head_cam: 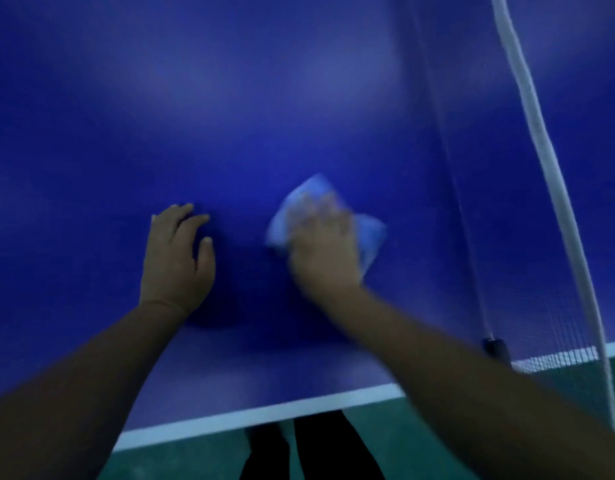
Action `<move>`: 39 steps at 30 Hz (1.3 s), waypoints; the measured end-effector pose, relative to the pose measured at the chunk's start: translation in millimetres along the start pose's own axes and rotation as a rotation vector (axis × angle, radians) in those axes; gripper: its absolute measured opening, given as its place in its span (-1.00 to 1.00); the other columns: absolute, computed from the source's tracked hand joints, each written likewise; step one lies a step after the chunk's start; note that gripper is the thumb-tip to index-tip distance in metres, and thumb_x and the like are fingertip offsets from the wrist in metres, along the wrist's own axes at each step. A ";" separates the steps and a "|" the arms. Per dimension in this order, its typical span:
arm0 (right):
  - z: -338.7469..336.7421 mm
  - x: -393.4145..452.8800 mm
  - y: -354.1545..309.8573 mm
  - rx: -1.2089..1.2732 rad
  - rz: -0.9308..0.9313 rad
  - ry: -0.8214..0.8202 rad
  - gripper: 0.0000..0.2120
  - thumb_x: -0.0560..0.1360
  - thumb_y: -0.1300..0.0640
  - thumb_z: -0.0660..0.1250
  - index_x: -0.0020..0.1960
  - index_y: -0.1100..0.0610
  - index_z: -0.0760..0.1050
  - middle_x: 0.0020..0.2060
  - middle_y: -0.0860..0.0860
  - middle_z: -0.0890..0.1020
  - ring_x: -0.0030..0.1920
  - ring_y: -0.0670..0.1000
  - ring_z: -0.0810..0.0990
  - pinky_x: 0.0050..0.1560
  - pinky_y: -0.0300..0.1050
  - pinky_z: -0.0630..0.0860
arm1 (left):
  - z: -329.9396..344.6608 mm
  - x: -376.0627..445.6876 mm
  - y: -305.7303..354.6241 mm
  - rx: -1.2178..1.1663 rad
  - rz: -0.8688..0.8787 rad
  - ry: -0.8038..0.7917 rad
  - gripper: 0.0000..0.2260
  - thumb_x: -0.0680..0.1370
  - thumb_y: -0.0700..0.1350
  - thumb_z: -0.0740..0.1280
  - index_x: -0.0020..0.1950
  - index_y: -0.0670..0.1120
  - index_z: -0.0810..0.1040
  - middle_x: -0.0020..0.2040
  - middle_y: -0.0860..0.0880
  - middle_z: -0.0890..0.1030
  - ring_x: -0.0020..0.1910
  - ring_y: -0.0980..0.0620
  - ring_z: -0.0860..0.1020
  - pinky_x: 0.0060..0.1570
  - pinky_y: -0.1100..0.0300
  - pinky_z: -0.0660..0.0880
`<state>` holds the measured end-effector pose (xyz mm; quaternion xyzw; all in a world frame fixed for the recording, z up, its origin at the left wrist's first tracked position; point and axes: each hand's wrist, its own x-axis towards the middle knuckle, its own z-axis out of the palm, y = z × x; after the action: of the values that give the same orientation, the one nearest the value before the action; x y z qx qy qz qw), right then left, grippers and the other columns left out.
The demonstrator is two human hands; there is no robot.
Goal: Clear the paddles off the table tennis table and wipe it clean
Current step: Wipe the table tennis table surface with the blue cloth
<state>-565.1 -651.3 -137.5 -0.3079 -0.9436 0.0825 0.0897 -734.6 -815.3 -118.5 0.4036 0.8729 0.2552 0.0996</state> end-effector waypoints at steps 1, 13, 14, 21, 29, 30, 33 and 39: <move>5.9 -36.1 -38.7 0.034 -0.220 -0.097 -0.46 0.46 0.05 0.10 0.41 0.07 0.45 0.44 0.09 0.43 0.46 0.26 0.31 0.35 0.28 0.31 | -6.8 -15.6 -8.3 0.020 -0.025 0.010 -0.61 0.57 -0.07 0.16 0.27 -0.28 0.53 0.35 -0.28 0.47 0.40 -0.25 0.34 0.51 -0.15 0.07; -16.1 9.2 5.8 -0.057 0.519 -0.063 -0.47 0.63 -0.05 -0.07 0.57 0.02 0.21 0.58 0.07 0.19 0.55 0.24 0.15 0.47 0.28 0.14 | -61.8 -194.8 -72.6 0.150 -0.334 0.107 -0.50 0.56 -0.01 0.12 0.39 -0.31 0.43 0.47 -0.28 0.32 0.50 -0.29 0.21 0.57 0.00 -0.17; -7.4 6.3 -29.7 -0.039 0.380 -0.028 -0.46 0.60 -0.01 -0.05 0.55 0.07 0.27 0.55 0.10 0.26 0.52 0.26 0.22 0.43 0.32 0.21 | -60.5 -198.0 -76.3 0.159 -0.344 0.102 -0.49 0.56 -0.01 0.11 0.40 -0.30 0.42 0.48 -0.27 0.31 0.50 -0.28 0.21 0.57 0.01 -0.18; -2.4 -96.3 -100.8 0.026 -0.747 -0.361 -0.51 0.47 0.04 0.23 0.40 0.04 0.38 0.44 0.07 0.43 0.44 0.19 0.33 0.40 0.17 0.21 | -49.4 -198.9 -85.6 0.213 -0.336 0.098 -0.49 0.59 0.02 0.09 0.41 -0.28 0.42 0.47 -0.29 0.33 0.50 -0.30 0.20 0.55 -0.14 -0.10; -7.2 113.1 -19.6 -0.097 0.313 -0.059 -0.47 0.65 -0.04 -0.10 0.58 0.07 0.18 0.58 0.10 0.18 0.55 0.25 0.12 0.48 0.23 0.13 | -46.2 -201.0 -91.2 0.238 -0.307 0.104 -0.49 0.61 0.02 0.05 0.42 -0.26 0.41 0.47 -0.29 0.33 0.51 -0.30 0.21 0.55 -0.17 -0.05; -2.4 113.6 -52.1 -0.051 0.250 -0.072 -0.45 0.61 -0.01 -0.11 0.55 0.12 0.22 0.55 0.15 0.24 0.52 0.28 0.19 0.45 0.22 0.19 | -46.1 -201.5 -92.4 0.235 -0.306 0.109 -0.49 0.61 0.02 0.04 0.42 -0.27 0.41 0.47 -0.29 0.34 0.51 -0.29 0.21 0.55 -0.18 -0.05; 17.2 24.1 -146.9 0.030 -0.253 -0.269 -0.50 0.57 0.06 0.11 0.47 0.20 0.35 0.47 0.22 0.36 0.45 0.31 0.30 0.42 0.23 0.24 | -46.7 -202.1 -93.2 0.201 -0.312 0.127 -0.48 0.63 0.02 0.02 0.45 -0.29 0.36 0.47 -0.28 0.35 0.51 -0.28 0.21 0.55 -0.20 -0.04; -8.7 -109.3 -82.1 -0.074 -1.062 -0.509 -0.47 0.58 -0.09 0.17 0.53 -0.08 0.24 0.56 -0.02 0.24 0.56 0.19 0.13 0.49 0.30 0.09 | -46.0 -203.4 -96.0 0.226 -0.293 0.096 -0.48 0.63 0.02 0.01 0.47 -0.25 0.37 0.50 -0.29 0.31 0.53 -0.29 0.18 0.55 -0.19 -0.07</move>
<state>-522.8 -780.9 -124.7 0.2332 -0.9627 0.0648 -0.1214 -681.8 -1038.0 -136.5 0.2683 0.9492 0.1573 0.0478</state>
